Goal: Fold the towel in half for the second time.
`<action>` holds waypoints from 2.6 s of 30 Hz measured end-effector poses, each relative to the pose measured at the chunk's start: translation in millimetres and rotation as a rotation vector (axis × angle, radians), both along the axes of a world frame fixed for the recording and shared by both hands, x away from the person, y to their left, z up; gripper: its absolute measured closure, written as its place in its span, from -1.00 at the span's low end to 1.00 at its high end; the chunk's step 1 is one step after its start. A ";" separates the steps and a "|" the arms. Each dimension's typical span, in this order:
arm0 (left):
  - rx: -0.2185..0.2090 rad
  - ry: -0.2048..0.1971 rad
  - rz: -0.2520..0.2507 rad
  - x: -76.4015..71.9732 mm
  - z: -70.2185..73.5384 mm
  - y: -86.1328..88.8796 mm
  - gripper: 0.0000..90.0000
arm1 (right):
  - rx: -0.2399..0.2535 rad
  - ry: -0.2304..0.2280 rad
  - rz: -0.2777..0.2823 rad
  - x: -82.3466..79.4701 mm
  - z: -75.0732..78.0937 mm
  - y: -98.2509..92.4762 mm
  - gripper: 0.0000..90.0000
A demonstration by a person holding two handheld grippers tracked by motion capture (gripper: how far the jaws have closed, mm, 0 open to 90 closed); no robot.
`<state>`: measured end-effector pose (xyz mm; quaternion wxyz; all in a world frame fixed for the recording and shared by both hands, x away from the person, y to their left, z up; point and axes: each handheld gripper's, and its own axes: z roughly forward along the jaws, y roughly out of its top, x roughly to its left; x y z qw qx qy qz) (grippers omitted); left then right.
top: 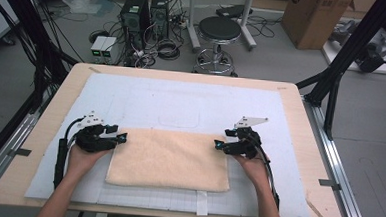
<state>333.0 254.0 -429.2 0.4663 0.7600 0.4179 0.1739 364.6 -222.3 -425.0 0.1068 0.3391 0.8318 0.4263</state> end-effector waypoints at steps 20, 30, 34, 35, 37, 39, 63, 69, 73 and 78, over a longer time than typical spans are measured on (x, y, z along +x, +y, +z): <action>-0.006 0.149 0.045 13.1 -16.9 -3.7 -0.16 | -0.009 0.099 -0.023 2.8 -17.0 5.2 -0.04; -0.033 0.164 0.017 14.2 -18.5 -4.8 0.11 | 0.004 0.104 -0.027 4.8 -18.6 3.6 0.03; -0.069 0.198 -0.009 15.0 -18.8 -3.8 0.47 | 0.039 0.140 0.004 5.5 -19.0 3.0 0.49; -0.076 0.203 -0.013 15.2 -18.2 -3.2 0.53 | 0.052 0.152 0.016 5.7 -18.8 2.3 0.58; -0.084 0.197 -0.008 15.4 -16.8 -3.0 0.63 | 0.053 0.144 0.028 5.4 -16.7 2.0 0.68; -0.099 0.183 0.005 16.0 -15.1 -2.4 0.67 | 0.041 0.126 0.035 4.6 -12.6 2.2 0.71; -0.047 0.048 0.191 98.5 7.6 -30.5 0.69 | 0.028 -0.023 -0.160 74.8 18.6 5.2 0.71; -0.021 0.082 0.203 104.6 -4.1 -30.4 0.45 | 0.011 0.033 -0.199 83.3 0.1 4.3 0.44; -0.022 0.054 0.203 98.0 2.6 -20.5 0.33 | 0.038 0.054 -0.210 81.6 0.6 -1.9 0.24; -0.035 0.031 0.161 83.9 9.3 -11.1 0.25 | 0.076 0.032 -0.201 71.9 10.3 -9.5 0.11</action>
